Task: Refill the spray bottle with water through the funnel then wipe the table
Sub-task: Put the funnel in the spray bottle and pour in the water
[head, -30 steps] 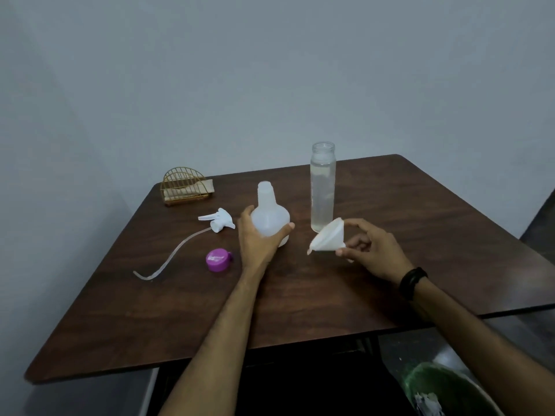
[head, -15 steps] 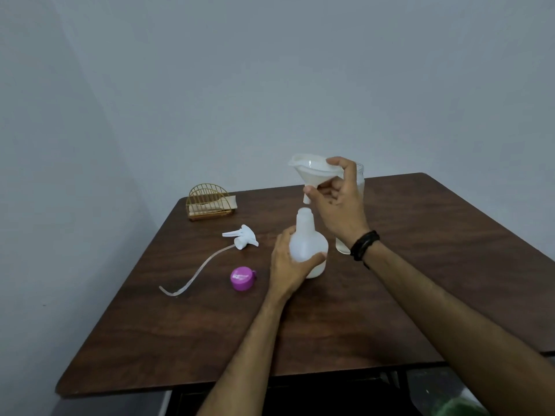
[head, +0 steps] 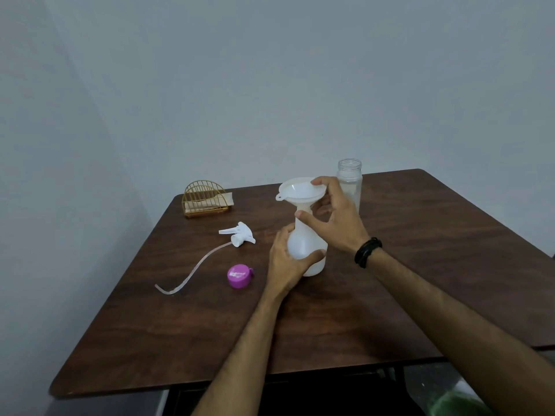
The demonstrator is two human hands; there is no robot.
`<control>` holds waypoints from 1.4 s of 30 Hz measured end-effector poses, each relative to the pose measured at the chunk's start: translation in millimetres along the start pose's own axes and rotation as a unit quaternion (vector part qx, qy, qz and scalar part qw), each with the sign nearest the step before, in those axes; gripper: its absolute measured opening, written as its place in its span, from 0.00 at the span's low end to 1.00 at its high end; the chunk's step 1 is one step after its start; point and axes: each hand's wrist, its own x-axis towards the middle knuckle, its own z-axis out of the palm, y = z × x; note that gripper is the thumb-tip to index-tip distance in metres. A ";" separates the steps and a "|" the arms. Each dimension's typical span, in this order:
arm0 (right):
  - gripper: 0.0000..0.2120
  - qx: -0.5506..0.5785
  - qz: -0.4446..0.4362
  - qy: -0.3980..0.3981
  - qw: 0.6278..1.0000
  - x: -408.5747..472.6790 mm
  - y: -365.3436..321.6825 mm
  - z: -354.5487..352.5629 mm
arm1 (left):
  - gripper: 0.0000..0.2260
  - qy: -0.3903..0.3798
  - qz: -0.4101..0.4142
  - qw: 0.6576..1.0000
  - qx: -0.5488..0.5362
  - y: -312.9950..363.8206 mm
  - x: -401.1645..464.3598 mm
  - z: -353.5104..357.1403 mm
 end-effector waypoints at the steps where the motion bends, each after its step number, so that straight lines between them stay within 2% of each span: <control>1: 0.33 -0.005 0.002 -0.003 1.000 -0.2 -0.5 -1.0 | 0.34 -0.001 0.000 1.000 -0.005 0.9 -0.5 -0.1; 4: 0.40 -0.012 0.012 0.020 1.000 -2.4 -3.6 -5.9 | 0.30 -0.002 0.004 1.000 -0.011 2.9 -0.7 -0.9; 6: 0.38 -0.002 0.007 0.088 0.996 -6.0 -6.1 -11.5 | 0.28 0.023 0.007 0.999 -0.023 4.4 -0.1 -1.0; 9: 0.30 0.016 0.014 0.204 0.979 -7.9 -2.6 -24.0 | 0.32 0.072 0.012 0.996 -0.045 6.4 1.8 -0.2; 11: 0.30 0.006 0.052 0.232 0.971 -5.5 8.2 -33.3 | 0.33 0.093 0.028 0.995 -0.035 12.0 4.6 0.6; 13: 0.36 -0.015 0.098 0.204 0.974 -2.2 23.6 -39.6 | 0.31 0.102 0.045 0.994 -0.023 22.3 9.7 0.8; 16: 0.50 -0.016 0.162 0.114 0.980 1.5 42.0 -40.7 | 0.24 0.095 0.054 0.994 -0.015 36.8 18.3 4.0; 18: 0.53 -0.010 0.179 0.068 0.981 3.9 47.7 -35.8 | 0.18 0.086 0.062 0.994 -0.008 41.4 21.4 8.8; 21: 0.48 0.000 0.176 0.056 0.983 8.1 49.6 -28.0 | 0.11 0.097 0.072 0.992 -0.019 42.4 21.5 16.8; 24: 0.35 -0.010 0.170 0.068 0.983 13.6 48.6 -26.2 | 0.11 0.115 0.071 0.990 -0.031 40.7 21.7 22.0; 26: 0.30 -0.020 0.154 0.072 0.985 15.2 49.3 -27.3 | 0.12 0.121 0.079 0.989 -0.037 41.7 22.6 24.3; 33: 0.28 -0.052 0.102 0.056 0.992 17.1 45.1 -44.8 | 0.10 0.121 0.086 0.987 -0.064 47.3 18.4 30.9; 37: 0.25 -0.095 0.048 0.019 0.994 24.2 34.8 -61.2 | 0.08 0.102 0.091 0.988 -0.074 50.7 13.9 33.8; 40: 0.26 -0.129 0.023 -0.016 0.991 28.3 28.7 -71.0 | 0.03 0.091 0.090 0.988 -0.084 54.8 12.2 34.8; 42: 0.26 -0.147 0.019 -0.031 0.988 29.5 26.7 -75.0 | 0.09 0.084 0.073 0.988 -0.107 57.1 11.1 35.0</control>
